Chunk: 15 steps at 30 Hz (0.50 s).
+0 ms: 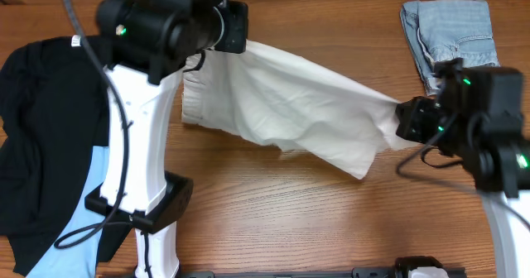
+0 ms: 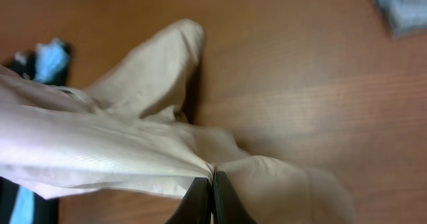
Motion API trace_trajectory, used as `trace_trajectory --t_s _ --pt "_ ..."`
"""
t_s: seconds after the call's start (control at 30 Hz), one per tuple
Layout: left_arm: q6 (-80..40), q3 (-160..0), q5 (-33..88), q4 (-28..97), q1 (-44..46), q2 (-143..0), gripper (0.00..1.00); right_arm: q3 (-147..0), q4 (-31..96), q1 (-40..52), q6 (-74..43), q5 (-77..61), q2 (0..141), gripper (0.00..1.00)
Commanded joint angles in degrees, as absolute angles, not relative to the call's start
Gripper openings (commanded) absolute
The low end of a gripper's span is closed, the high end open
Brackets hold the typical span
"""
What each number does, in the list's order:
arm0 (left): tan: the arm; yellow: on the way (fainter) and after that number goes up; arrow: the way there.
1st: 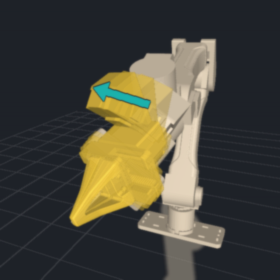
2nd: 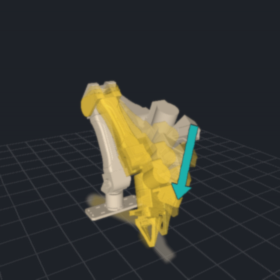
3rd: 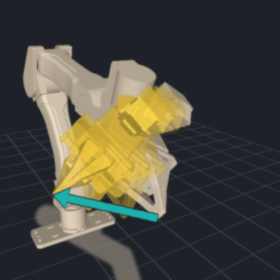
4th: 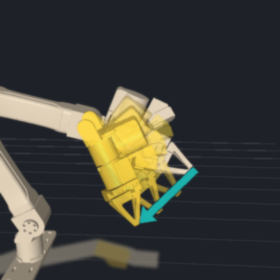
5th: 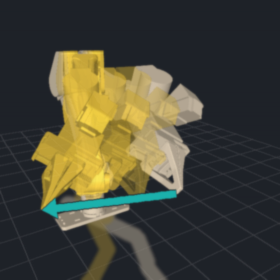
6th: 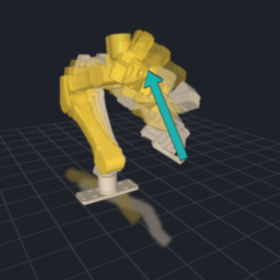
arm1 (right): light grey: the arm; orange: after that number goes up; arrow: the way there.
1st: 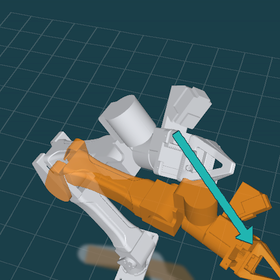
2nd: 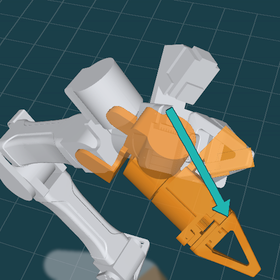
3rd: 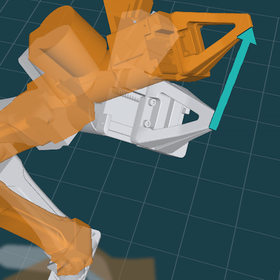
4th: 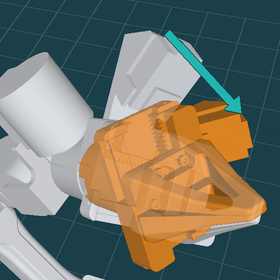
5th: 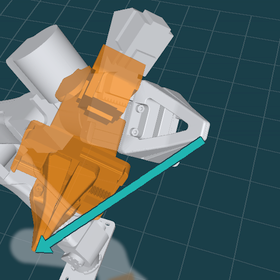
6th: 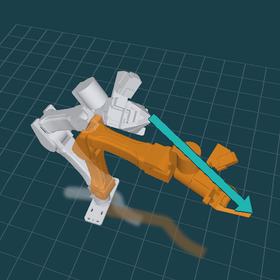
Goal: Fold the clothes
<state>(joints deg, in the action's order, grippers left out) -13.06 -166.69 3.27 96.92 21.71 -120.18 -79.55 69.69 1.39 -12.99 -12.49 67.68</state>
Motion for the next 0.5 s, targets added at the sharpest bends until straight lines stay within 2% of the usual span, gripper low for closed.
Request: trace_trajectory --t_s 0.0,0.3,0.37,0.47 --pt "-10.9 -160.4 2.5 96.8 19.9 -123.0 0.09 -80.2 71.8 -0.1 -11.7 -7.7 73.2 0.04" --pt "-10.2 -144.1 -1.5 93.2 19.9 -128.2 0.10 -79.8 69.6 -0.1 -11.7 -7.7 84.8 0.04" --pt "-10.2 -142.1 -1.5 91.0 19.9 -129.2 0.15 -79.8 68.7 -0.1 -11.7 -7.7 87.0 0.04" --pt "-10.2 -140.9 -1.5 88.8 19.9 -131.2 0.33 -79.8 67.4 -0.1 -11.7 -7.7 89.8 0.04"
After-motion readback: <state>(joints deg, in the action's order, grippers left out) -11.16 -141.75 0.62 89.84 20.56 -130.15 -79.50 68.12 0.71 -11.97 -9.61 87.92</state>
